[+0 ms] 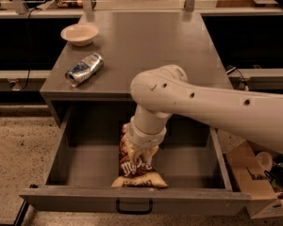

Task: Pick brown chip bag from top drawer and place on counter

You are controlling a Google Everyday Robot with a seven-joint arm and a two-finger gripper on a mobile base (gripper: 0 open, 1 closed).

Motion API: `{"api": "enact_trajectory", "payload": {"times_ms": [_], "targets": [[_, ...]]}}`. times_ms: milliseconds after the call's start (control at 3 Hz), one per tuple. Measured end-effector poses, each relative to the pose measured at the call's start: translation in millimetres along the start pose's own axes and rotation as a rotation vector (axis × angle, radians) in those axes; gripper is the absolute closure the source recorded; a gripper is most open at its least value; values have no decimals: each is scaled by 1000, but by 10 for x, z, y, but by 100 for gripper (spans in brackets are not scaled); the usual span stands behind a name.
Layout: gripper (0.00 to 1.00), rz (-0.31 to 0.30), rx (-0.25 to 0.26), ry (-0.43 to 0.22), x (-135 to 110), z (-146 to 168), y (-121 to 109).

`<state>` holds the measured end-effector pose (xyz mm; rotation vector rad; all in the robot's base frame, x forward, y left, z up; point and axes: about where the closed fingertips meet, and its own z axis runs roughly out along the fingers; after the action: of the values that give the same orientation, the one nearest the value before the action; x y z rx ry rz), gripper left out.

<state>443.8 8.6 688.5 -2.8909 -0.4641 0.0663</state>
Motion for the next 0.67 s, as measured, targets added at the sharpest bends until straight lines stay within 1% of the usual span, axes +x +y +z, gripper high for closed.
{"api": "enact_trajectory", "payload": {"times_ms": [333,667], "targets": [[100,10,161,29,51,-307,-211],[100,-3,250,65,124,-827,-580]]}}
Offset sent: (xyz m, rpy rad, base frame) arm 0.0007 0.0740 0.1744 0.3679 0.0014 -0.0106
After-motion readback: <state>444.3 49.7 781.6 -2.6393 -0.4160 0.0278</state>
